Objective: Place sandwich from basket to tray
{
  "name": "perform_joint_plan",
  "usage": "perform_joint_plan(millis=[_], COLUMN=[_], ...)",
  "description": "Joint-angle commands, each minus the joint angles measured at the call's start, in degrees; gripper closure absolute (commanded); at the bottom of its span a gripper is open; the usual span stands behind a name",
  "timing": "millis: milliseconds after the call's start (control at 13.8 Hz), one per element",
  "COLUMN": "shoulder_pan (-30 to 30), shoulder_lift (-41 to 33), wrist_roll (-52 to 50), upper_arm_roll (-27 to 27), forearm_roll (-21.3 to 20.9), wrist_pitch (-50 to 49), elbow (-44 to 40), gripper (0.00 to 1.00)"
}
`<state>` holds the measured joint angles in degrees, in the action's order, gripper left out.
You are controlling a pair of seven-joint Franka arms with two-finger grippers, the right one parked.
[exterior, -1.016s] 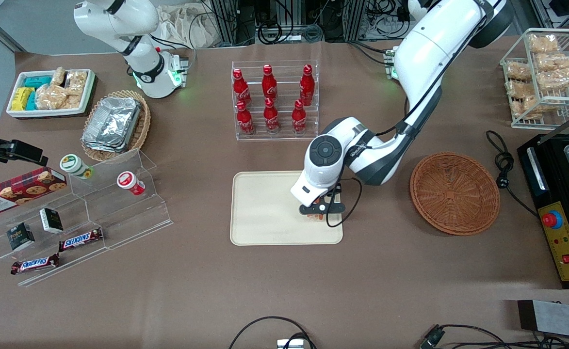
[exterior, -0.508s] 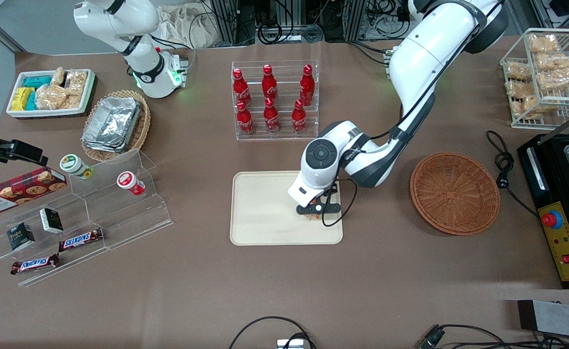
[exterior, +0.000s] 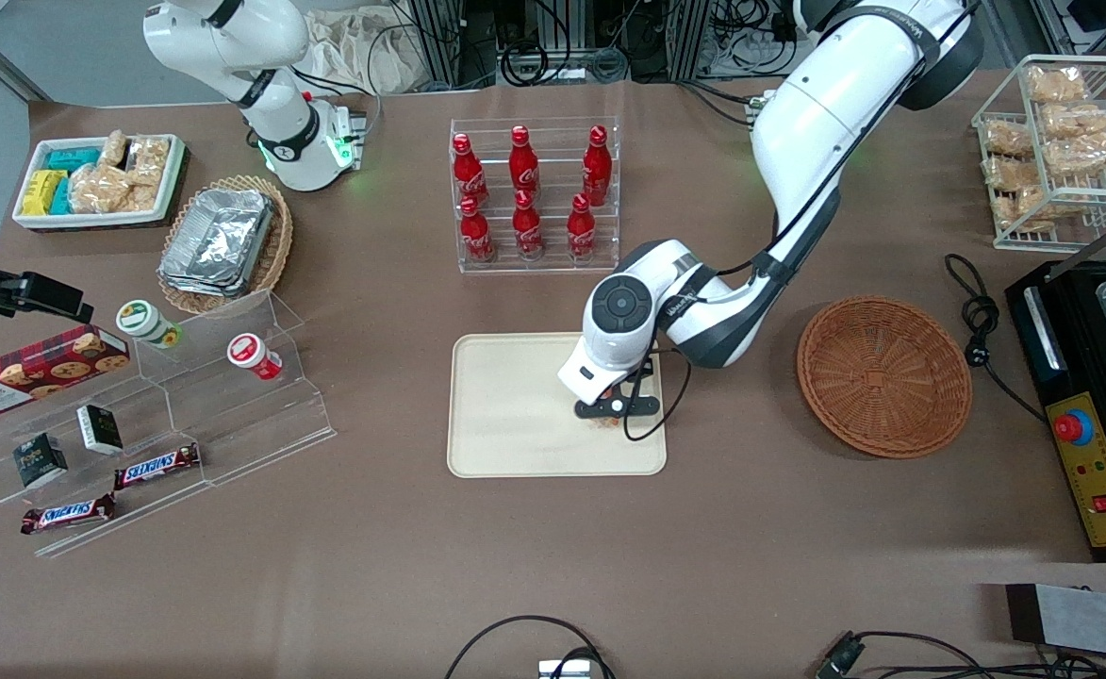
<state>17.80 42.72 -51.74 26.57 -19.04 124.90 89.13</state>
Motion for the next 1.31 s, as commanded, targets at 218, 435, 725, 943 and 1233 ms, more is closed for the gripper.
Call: perform_joint_plan(millis=[218, 435, 725, 943, 1233], shoulder_pan=[1.36, 1.28, 0.66, -0.57, -3.72], shoulder_lift=[1.05, 0.88, -0.17, -4.73, -7.38], wrist_roll=[-2.13, -2.13, -2.13, -2.40, -2.22], upper_arm_roll=[-1.08, -1.08, -1.00, -1.00, -0.91], forearm_roll=[-2.31, -3.11, -3.02, -2.41, -0.48], wrist_pitch=[-0.01, -0.01, -0.62, -4.73, -18.43], elbow=[-2.21, -2.21, -2.21, -2.99, -13.08], gripper=[0.00, 0.00, 0.00, 0.00, 0.00])
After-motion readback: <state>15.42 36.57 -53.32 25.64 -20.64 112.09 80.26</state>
